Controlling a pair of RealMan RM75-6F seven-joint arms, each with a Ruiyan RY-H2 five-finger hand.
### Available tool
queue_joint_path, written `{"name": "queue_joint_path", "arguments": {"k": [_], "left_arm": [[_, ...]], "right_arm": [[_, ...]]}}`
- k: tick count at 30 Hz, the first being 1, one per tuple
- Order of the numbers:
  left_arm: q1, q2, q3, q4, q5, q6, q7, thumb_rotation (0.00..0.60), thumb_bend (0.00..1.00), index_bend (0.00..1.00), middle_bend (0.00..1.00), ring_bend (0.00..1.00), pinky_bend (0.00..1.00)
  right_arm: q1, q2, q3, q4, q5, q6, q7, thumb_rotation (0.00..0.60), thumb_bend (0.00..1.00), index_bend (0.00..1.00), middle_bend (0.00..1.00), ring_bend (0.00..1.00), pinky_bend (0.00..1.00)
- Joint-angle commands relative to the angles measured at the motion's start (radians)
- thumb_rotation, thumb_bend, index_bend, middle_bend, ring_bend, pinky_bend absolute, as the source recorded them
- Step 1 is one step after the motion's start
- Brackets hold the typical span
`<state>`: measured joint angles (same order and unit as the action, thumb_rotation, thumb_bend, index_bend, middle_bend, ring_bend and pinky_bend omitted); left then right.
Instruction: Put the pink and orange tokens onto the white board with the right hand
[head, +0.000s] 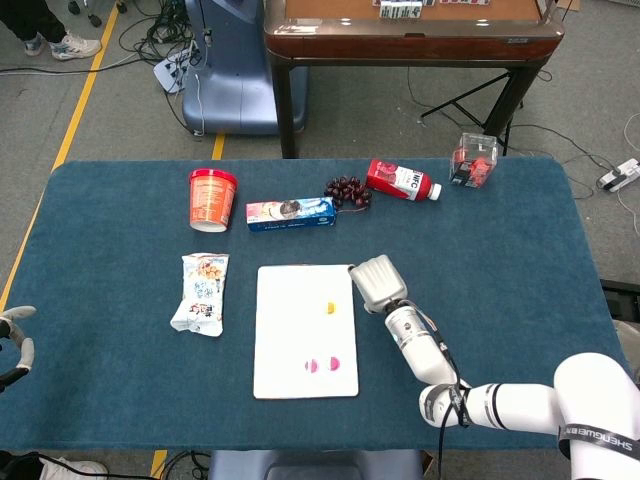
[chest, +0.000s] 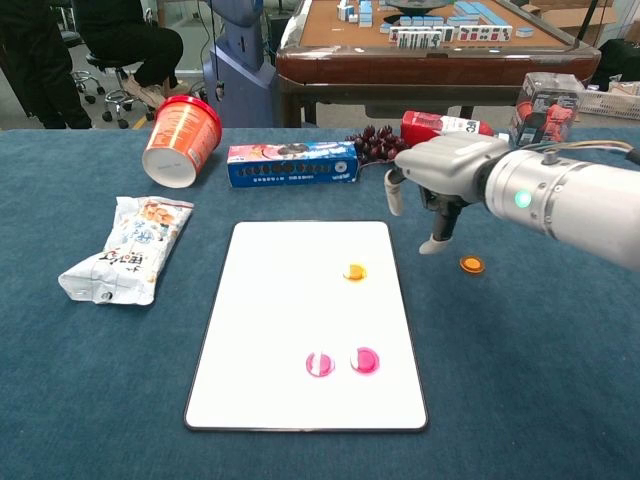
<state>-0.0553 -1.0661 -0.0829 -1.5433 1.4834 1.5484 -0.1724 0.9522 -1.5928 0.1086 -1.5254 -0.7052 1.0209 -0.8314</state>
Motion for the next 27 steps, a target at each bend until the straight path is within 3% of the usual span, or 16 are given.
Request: {"name": "queue_joint_path", "arguments": {"k": [1, 27], "left_arm": [[-0.002, -0.003, 0.002, -0.001, 0.002, -0.003, 0.007, 0.600, 0.52, 0.37, 0.62, 0.46, 0.54], [-0.007, -0.005, 0.007, -0.004, 0.006, -0.010, 0.013, 0.600, 0.52, 0.37, 0.62, 0.46, 0.54]], "right_arm": [[-0.023, 0.027, -0.014, -0.006, 0.003, 0.005, 0.020, 0.600, 0.15, 0.37, 1.00, 1.00, 1.00], [-0.069, 0.004, -0.056, 0.125, 0.037, -0.074, 0.048, 0.600, 0.18, 0.37, 1.00, 1.00, 1.00]]}}
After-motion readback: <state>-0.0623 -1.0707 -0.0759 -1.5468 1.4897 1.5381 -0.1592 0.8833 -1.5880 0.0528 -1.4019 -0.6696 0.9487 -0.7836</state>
